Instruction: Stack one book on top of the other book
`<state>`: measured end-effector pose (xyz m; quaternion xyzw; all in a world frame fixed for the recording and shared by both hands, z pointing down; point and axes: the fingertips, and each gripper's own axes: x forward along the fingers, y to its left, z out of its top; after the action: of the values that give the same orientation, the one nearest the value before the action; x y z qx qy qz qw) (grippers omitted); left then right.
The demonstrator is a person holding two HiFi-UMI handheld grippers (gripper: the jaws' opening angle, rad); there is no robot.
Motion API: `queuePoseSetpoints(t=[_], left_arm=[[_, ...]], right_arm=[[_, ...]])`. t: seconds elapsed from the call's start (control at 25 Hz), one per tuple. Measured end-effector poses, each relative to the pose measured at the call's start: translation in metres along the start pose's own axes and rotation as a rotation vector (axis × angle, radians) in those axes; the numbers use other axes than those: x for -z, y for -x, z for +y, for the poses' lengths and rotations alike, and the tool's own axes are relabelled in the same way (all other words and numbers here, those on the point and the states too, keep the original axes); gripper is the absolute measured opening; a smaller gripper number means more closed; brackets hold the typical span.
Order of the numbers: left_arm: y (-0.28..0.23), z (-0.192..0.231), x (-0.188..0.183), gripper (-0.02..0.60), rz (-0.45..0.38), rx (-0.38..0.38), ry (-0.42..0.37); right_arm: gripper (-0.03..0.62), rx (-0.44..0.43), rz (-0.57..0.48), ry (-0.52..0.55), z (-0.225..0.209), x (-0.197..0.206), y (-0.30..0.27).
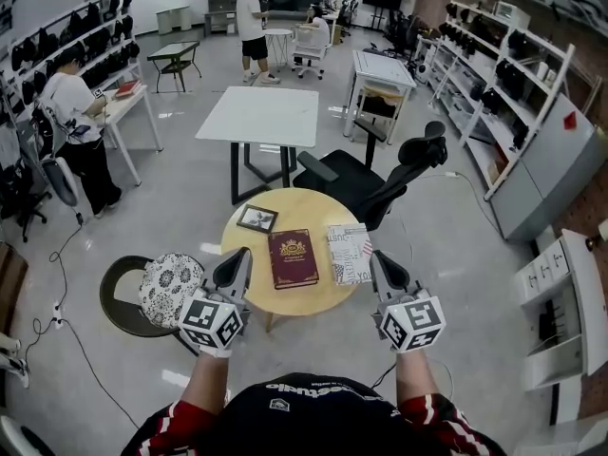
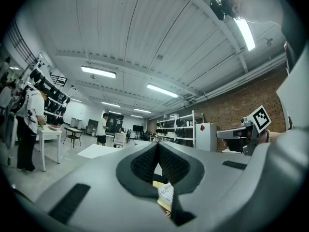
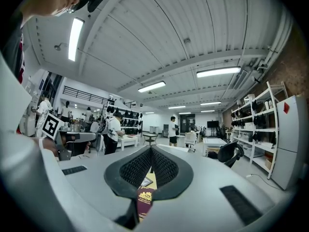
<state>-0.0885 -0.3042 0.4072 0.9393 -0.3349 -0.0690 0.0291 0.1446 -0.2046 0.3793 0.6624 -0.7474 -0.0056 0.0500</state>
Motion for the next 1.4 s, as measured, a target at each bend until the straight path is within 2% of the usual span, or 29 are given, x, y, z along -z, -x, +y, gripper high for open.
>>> queuePoseSetpoints(t=[0.36,0.72,0.96,1.16,1.28,1.4], left_arm=[[0.004,0.029,0.013,0.015,-0.002,-0.029,0.039],[-0.009,0.032,0.013,0.015,0.002,-0.039,0.040],[-0.028,0.011,0.014,0.015,0.021,0.006,0.024],[-0.046,-0.003,0.014,0.015,0.025,0.042,0.013],[-0.056,-0.007,0.017,0.015,0.036,0.050,-0.028],[-0.067,-0.010,0.016,0.015,0.036,0.058,-0.044]], right_arm=[[0.026,0.017,0.025,0.014,0.004,0.005,-0.013],[0.027,0.040,0.030,-0.010,-0.017,0.011,-0.017],[0.026,0.058,-0.007,-0.034,-0.032,0.007,-0.018],[0.028,0.033,0.014,-0.005,-0.040,0.010,-0.021],[0.029,0.029,0.029,-0.008,-0.050,0.015,-0.023],[0.063,0.023,0.048,-0.007,-0.057,0.018,-0.026]])
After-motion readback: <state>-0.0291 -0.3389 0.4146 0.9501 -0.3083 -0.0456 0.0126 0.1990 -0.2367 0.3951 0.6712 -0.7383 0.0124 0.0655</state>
